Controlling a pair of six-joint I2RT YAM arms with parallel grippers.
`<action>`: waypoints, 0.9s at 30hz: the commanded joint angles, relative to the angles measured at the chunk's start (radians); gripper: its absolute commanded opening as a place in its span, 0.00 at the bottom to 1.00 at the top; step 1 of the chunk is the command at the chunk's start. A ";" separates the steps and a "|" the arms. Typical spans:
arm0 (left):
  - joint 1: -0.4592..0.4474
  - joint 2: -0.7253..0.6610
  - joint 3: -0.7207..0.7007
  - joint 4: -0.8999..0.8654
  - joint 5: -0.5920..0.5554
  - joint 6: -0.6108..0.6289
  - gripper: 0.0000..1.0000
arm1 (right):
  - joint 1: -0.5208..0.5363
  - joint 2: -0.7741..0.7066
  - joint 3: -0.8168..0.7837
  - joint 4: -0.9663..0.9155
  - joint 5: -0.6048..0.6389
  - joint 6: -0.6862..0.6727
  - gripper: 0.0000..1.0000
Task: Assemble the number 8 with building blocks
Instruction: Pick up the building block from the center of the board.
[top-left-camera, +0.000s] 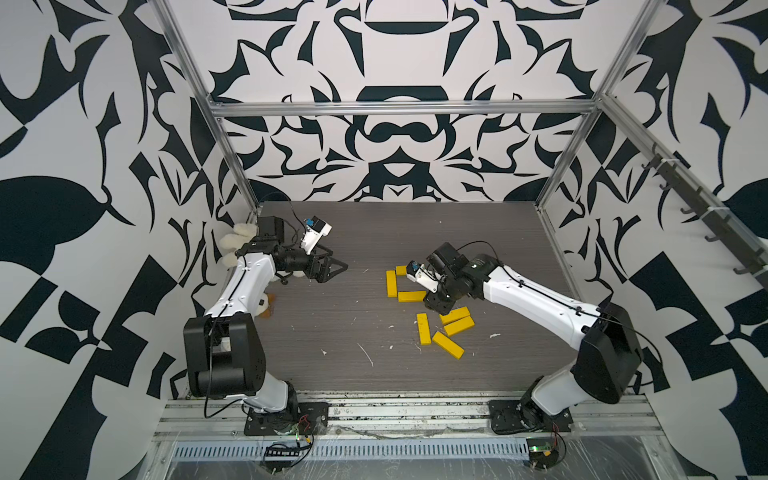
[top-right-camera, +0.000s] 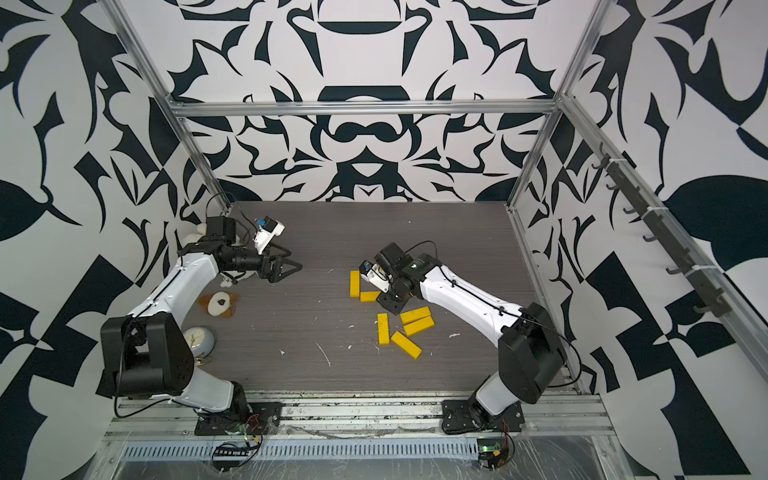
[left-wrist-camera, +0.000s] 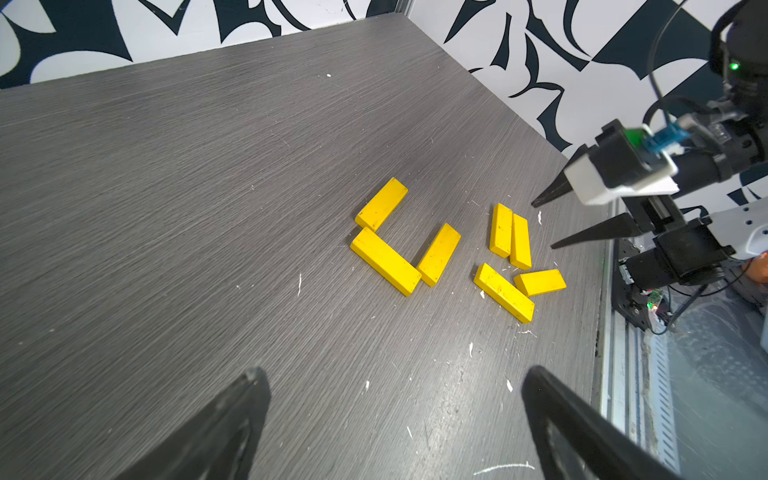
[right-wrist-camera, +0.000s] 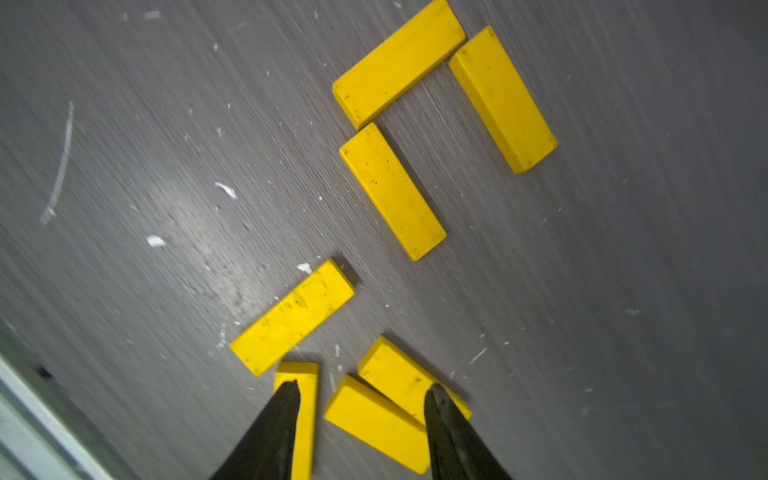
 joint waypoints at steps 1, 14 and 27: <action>0.001 -0.017 -0.016 0.021 0.028 -0.010 0.99 | 0.006 -0.016 0.003 0.034 -0.021 0.392 0.46; 0.001 -0.023 -0.024 0.042 0.054 -0.024 0.99 | 0.145 0.072 -0.013 -0.082 0.099 1.032 0.49; 0.000 -0.091 -0.063 0.078 0.057 -0.040 0.99 | 0.157 0.190 -0.075 0.021 0.094 0.921 0.48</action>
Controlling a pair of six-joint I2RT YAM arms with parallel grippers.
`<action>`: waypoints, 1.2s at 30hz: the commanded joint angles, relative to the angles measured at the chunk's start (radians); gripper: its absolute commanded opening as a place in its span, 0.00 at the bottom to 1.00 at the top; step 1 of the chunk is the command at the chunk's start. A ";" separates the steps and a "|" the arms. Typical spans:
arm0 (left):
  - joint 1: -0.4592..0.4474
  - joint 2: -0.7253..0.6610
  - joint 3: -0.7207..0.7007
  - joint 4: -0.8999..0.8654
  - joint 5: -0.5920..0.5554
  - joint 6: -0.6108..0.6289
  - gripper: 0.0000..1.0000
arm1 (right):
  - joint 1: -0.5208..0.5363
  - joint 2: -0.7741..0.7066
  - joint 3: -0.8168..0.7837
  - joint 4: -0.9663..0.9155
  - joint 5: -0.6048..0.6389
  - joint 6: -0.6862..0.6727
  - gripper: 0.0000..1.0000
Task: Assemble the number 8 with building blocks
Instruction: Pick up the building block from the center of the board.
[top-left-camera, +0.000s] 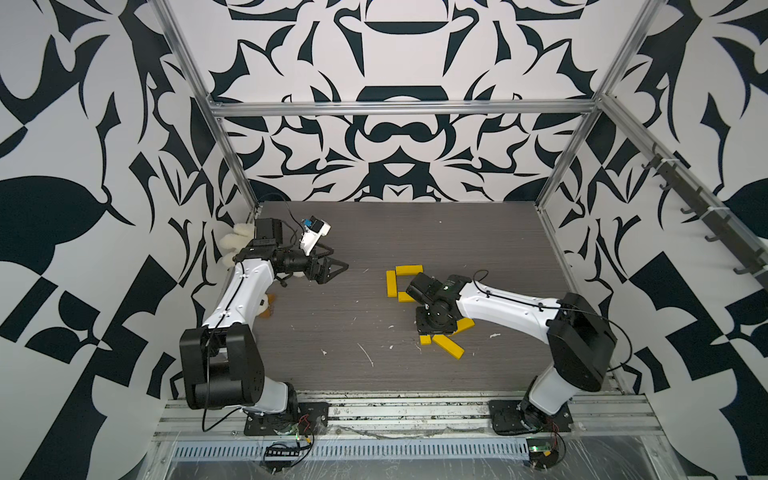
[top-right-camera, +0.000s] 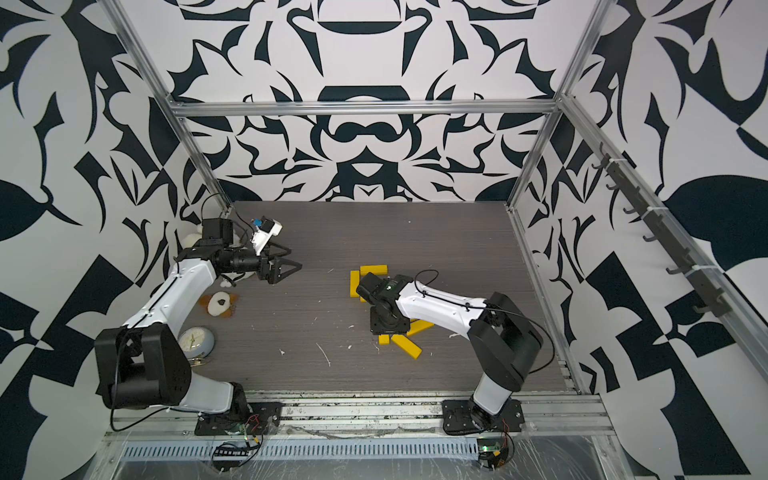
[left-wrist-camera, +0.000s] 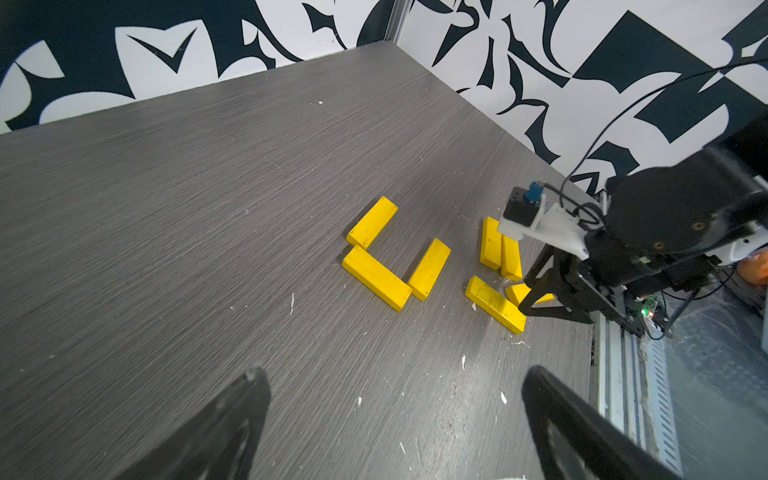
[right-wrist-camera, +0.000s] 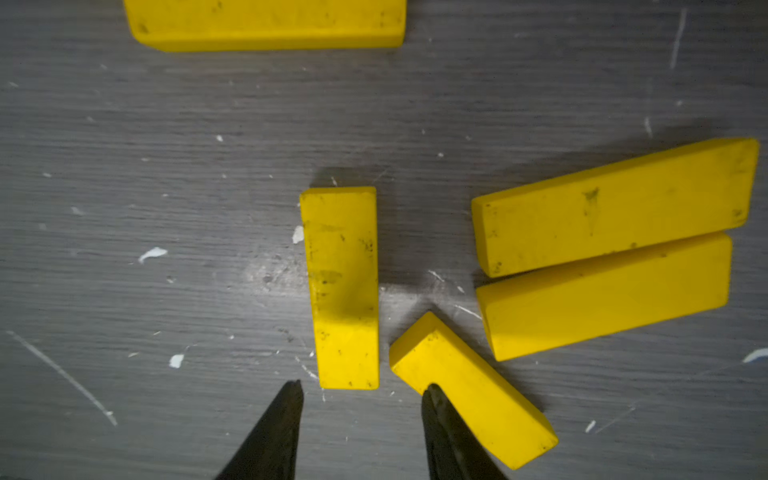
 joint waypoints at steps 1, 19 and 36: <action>0.001 -0.020 -0.010 0.009 0.018 -0.008 1.00 | -0.004 0.056 0.027 0.037 0.021 -0.071 0.48; 0.001 -0.006 -0.002 0.012 0.024 -0.022 0.99 | -0.018 0.092 0.026 0.058 0.017 -0.084 0.36; 0.001 0.006 0.003 0.016 0.038 -0.025 0.99 | -0.039 0.117 0.058 0.056 0.020 -0.084 0.41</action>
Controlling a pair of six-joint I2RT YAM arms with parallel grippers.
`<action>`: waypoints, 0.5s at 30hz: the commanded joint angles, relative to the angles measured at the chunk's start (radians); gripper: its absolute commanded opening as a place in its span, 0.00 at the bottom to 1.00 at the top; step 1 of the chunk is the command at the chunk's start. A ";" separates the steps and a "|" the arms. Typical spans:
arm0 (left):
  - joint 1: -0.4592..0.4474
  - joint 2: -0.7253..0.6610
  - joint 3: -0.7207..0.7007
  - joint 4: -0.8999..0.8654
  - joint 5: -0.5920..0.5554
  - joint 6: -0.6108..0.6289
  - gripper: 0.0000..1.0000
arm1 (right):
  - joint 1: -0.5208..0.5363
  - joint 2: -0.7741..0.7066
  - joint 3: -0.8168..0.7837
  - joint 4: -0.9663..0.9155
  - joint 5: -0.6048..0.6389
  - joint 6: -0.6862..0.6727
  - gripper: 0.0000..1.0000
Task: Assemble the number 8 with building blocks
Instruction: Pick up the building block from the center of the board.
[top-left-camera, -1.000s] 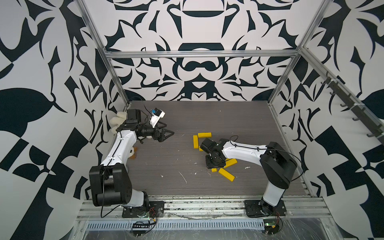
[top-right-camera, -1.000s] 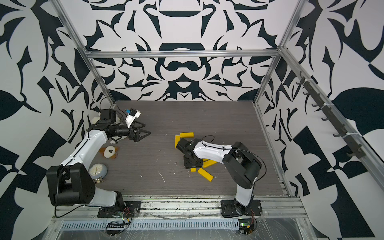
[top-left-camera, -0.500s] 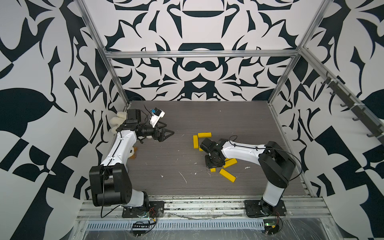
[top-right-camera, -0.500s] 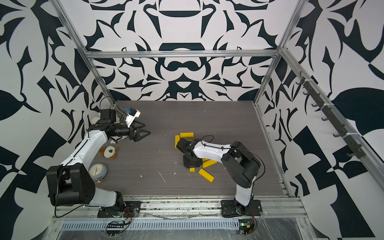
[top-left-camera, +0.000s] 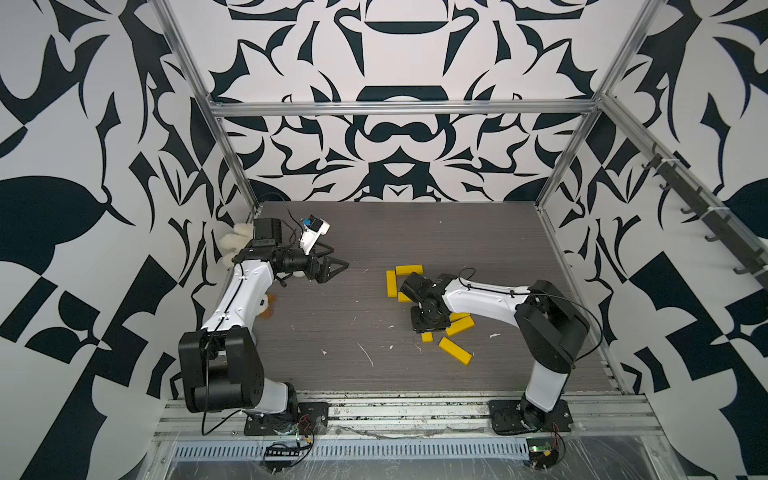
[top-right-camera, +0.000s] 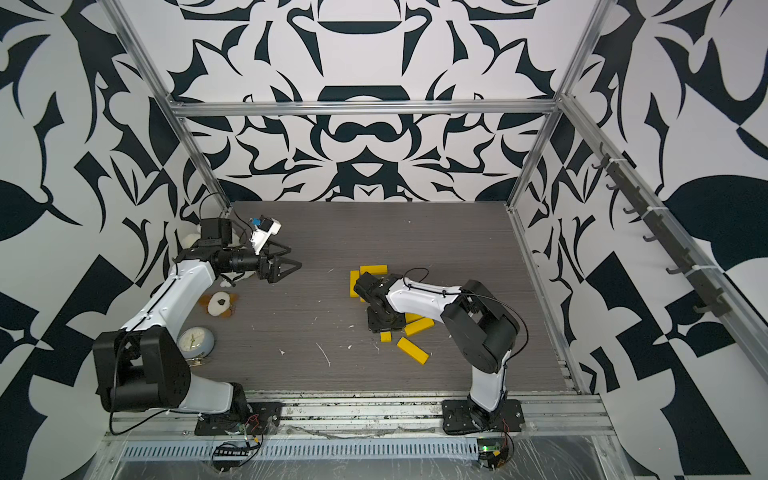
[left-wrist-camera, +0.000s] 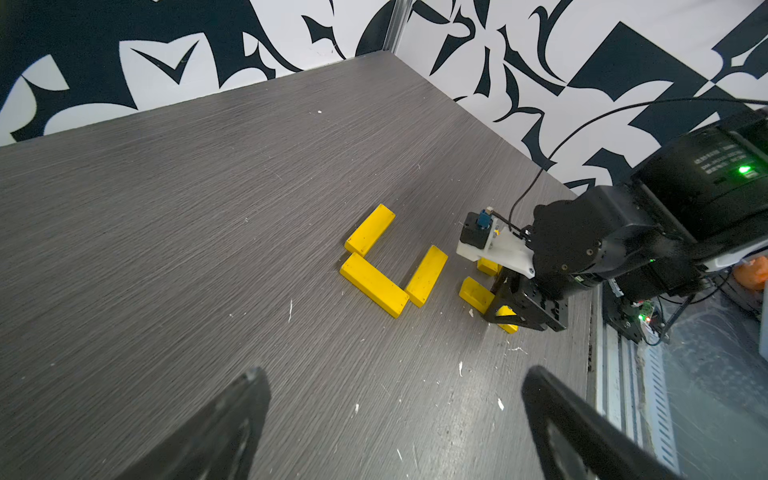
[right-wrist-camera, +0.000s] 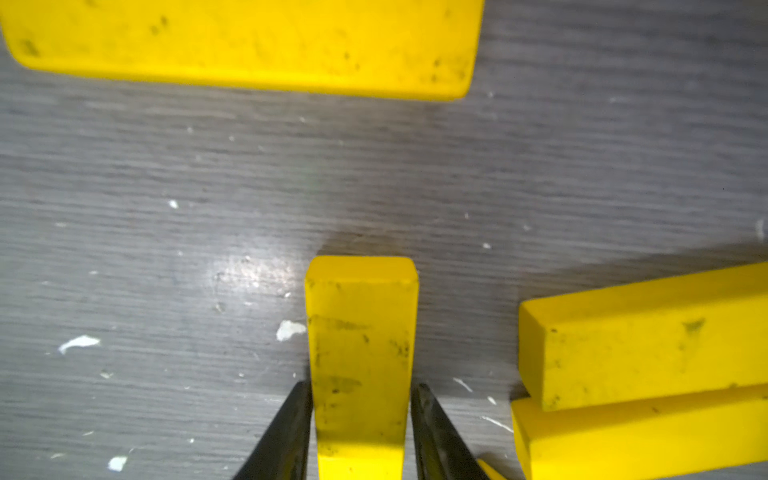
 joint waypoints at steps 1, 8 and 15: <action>0.000 0.011 0.003 -0.001 0.026 -0.003 0.99 | -0.009 -0.007 0.030 -0.017 0.018 -0.005 0.41; 0.001 0.019 0.006 -0.002 0.028 -0.002 0.99 | -0.013 0.017 0.036 -0.010 -0.009 -0.021 0.29; 0.000 0.025 0.009 -0.002 0.024 -0.003 1.00 | -0.013 -0.031 0.032 -0.058 -0.025 -0.023 0.17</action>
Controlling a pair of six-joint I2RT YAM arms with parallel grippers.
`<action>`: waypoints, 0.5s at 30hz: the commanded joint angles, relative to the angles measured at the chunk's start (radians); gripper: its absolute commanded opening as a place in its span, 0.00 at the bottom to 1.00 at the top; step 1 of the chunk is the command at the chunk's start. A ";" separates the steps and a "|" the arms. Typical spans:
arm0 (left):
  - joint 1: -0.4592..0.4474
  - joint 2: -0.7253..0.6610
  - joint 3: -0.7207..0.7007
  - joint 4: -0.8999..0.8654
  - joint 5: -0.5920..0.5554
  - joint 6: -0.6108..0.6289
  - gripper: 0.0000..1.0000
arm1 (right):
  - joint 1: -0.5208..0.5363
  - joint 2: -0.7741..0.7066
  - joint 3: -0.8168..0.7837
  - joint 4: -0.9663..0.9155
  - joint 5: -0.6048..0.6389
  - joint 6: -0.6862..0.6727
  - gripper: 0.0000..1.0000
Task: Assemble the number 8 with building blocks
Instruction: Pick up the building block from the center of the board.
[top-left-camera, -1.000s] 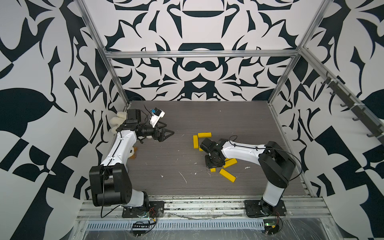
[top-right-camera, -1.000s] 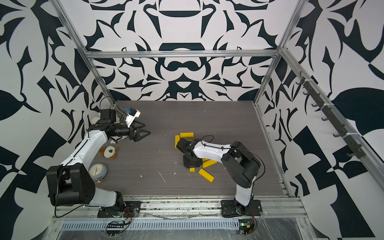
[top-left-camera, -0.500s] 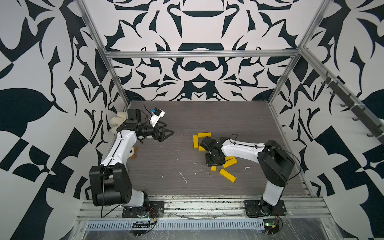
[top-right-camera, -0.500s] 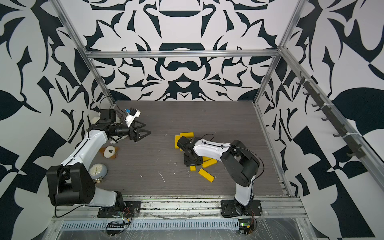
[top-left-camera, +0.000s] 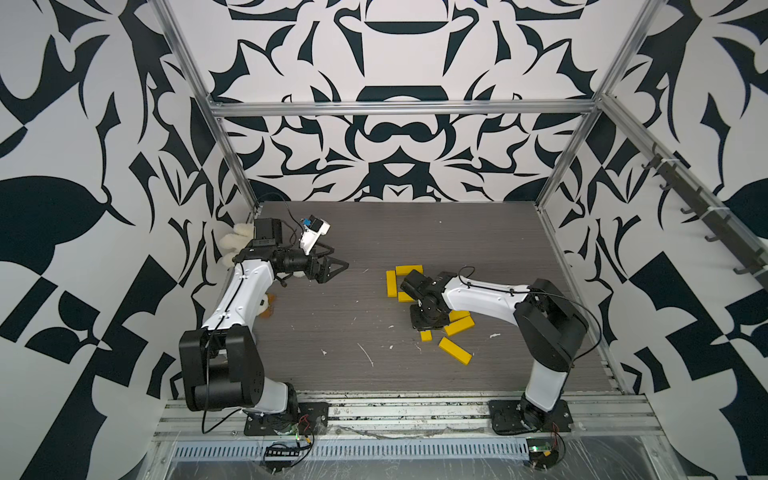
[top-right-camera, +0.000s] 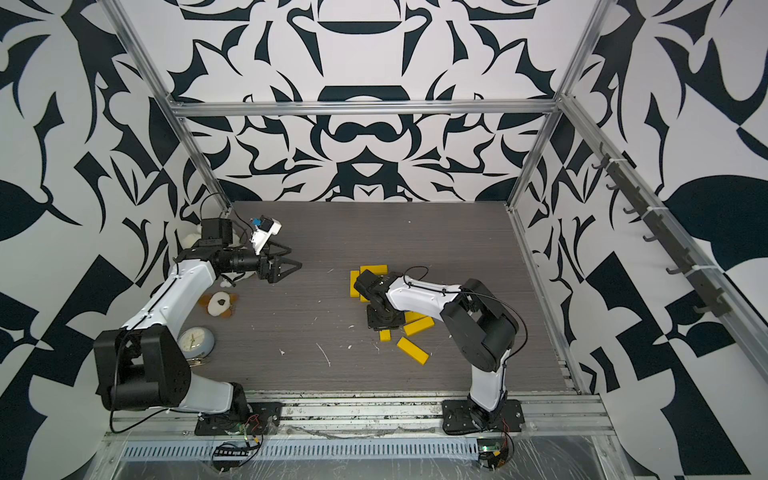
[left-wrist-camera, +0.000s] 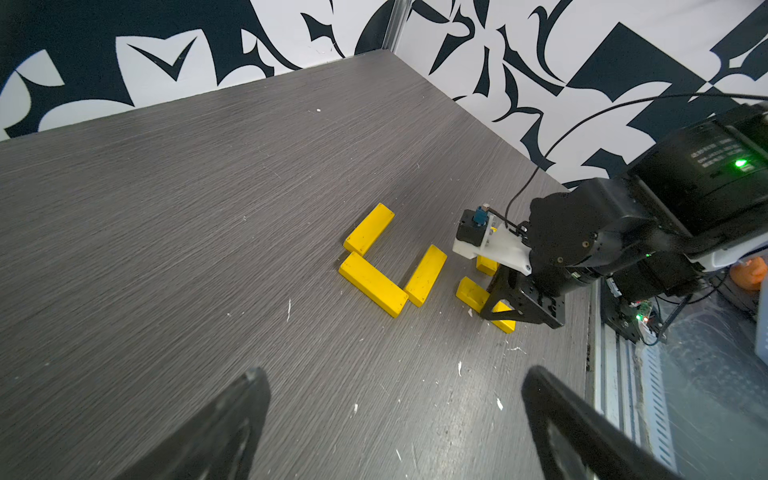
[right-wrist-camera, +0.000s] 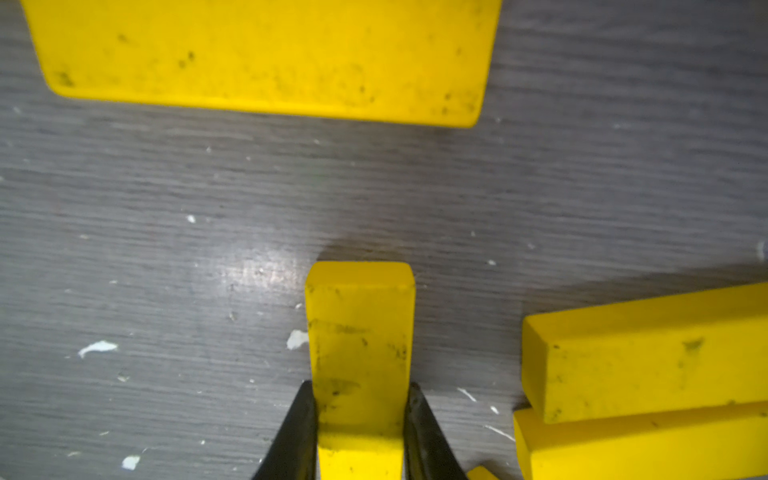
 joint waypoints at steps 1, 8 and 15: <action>0.000 0.018 0.009 -0.003 0.022 -0.002 0.99 | -0.003 -0.058 0.018 -0.071 -0.005 -0.001 0.17; 0.001 0.024 0.012 -0.004 0.032 -0.005 0.99 | -0.061 -0.228 0.128 -0.240 0.057 -0.032 0.16; 0.002 0.020 0.012 0.000 0.029 -0.005 0.99 | -0.244 -0.216 0.165 -0.220 0.042 -0.182 0.17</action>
